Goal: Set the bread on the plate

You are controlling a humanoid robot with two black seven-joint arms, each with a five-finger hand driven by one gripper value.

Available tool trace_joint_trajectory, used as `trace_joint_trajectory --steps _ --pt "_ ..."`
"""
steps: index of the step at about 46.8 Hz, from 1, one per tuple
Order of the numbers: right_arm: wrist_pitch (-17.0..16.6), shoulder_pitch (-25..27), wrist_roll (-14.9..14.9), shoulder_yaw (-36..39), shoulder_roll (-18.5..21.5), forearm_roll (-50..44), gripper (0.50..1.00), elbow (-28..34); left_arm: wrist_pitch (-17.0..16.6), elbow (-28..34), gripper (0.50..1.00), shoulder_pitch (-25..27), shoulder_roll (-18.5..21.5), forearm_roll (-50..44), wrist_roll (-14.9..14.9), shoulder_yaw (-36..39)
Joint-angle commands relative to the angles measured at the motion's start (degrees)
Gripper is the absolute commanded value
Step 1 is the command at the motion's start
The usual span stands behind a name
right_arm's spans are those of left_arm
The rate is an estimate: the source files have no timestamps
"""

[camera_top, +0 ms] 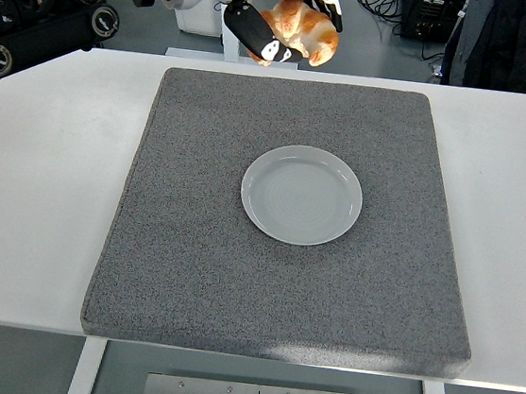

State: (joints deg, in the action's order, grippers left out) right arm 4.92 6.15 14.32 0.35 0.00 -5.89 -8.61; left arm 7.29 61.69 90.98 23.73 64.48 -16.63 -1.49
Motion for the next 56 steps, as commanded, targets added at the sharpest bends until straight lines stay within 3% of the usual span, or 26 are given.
trace_joint_trajectory --steps 1,23,39,56 --pt "0.0 0.0 0.0 0.0 0.0 0.0 1.000 0.0 0.1 -0.2 0.500 0.3 -1.7 0.3 0.1 0.1" --pt "0.0 0.0 0.0 0.0 0.0 0.0 1.000 0.0 0.1 -3.1 0.500 0.7 -11.3 1.0 -0.6 4.9" --pt "0.0 0.0 0.0 0.0 0.0 0.0 1.000 0.0 -0.1 -6.8 0.500 -1.5 -15.6 2.8 -0.9 9.5" --pt "0.0 0.0 0.0 0.0 0.0 0.0 1.000 0.0 -0.4 -10.2 0.500 -6.9 -17.0 8.6 -0.9 9.7"
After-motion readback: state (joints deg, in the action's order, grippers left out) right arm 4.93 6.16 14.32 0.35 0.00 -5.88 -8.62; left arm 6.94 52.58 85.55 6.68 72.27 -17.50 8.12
